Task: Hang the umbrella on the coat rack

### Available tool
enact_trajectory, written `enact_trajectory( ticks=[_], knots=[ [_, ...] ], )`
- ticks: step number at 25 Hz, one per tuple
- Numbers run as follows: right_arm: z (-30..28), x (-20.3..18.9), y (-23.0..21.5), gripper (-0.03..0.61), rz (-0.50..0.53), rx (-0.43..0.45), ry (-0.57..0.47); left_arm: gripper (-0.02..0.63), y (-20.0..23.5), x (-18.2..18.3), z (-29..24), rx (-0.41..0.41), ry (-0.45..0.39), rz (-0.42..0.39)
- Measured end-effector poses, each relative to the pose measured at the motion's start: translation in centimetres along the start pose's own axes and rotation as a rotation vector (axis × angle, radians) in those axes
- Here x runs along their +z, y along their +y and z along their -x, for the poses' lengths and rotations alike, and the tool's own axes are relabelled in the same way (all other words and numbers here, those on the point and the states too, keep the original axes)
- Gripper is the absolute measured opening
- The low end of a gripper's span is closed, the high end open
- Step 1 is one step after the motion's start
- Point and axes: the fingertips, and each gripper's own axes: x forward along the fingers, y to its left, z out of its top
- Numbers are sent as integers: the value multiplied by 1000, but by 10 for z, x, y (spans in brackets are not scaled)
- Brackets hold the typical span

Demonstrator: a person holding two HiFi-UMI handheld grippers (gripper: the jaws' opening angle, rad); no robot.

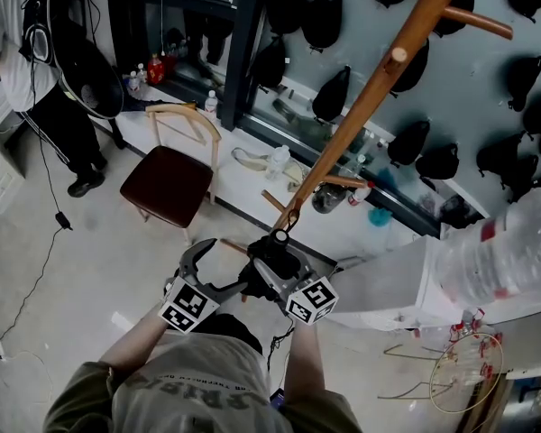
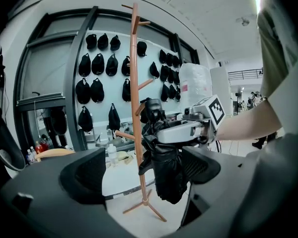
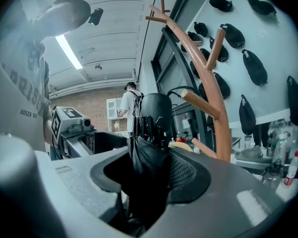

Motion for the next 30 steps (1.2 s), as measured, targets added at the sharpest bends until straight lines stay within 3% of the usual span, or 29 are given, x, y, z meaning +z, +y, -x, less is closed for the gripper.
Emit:
enact_trajectory(
  ticks=[10, 30],
  knots=[
    [2, -20, -23, 202, -23, -86, 10, 462, 1, 13, -2, 6, -47, -2],
    [-13, -62, -87, 207, 74, -443, 35, 460, 34, 25, -5, 75, -134, -1]
  ],
)
